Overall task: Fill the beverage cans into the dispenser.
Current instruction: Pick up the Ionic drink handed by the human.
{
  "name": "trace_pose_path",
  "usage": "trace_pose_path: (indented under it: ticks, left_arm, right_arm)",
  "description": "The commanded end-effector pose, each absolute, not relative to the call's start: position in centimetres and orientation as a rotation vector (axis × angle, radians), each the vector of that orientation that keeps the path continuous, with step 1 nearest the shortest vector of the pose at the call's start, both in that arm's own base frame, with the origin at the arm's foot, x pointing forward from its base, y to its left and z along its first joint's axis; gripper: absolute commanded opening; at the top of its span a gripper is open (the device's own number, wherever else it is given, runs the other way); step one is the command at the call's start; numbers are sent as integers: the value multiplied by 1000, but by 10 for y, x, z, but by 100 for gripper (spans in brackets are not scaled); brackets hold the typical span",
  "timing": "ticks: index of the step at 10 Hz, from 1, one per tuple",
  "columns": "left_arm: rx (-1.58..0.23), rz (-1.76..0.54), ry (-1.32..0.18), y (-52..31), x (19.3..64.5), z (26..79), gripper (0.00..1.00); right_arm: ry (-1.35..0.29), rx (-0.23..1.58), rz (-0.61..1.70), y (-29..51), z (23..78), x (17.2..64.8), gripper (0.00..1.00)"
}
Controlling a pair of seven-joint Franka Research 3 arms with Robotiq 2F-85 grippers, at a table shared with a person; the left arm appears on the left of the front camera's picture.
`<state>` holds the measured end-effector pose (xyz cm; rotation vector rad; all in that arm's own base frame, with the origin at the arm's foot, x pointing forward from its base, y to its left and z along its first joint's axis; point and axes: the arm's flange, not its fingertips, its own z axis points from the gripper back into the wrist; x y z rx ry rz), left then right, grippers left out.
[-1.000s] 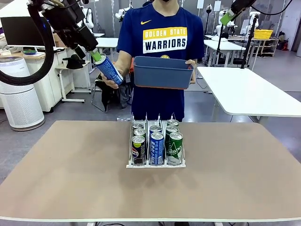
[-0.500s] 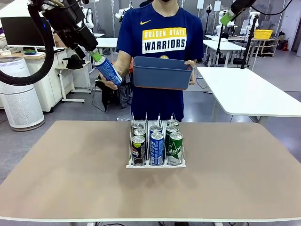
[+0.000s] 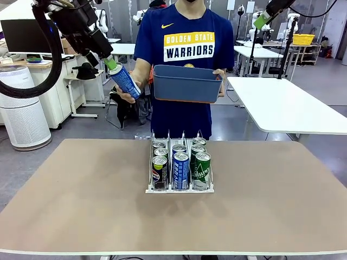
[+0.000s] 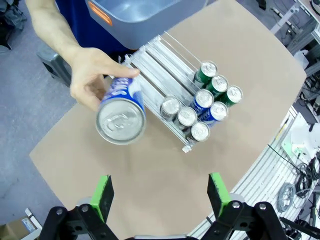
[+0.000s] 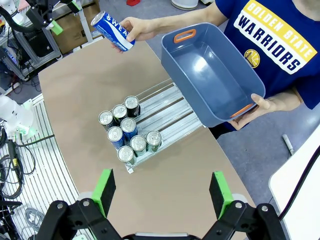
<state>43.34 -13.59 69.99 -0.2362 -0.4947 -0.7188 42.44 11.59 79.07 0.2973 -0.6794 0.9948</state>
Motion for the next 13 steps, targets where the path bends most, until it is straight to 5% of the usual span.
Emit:
trace_pose_path:
  ticks: [1,13]
  left_arm:
    - [-178,-727,-579,-131,448,689,100]
    - [-208,-718,-719,-132,498,638,100]
  right_arm:
    - [-678,298,994,116,790,424,100]
    - [-678,298,994,116,790,424,100]
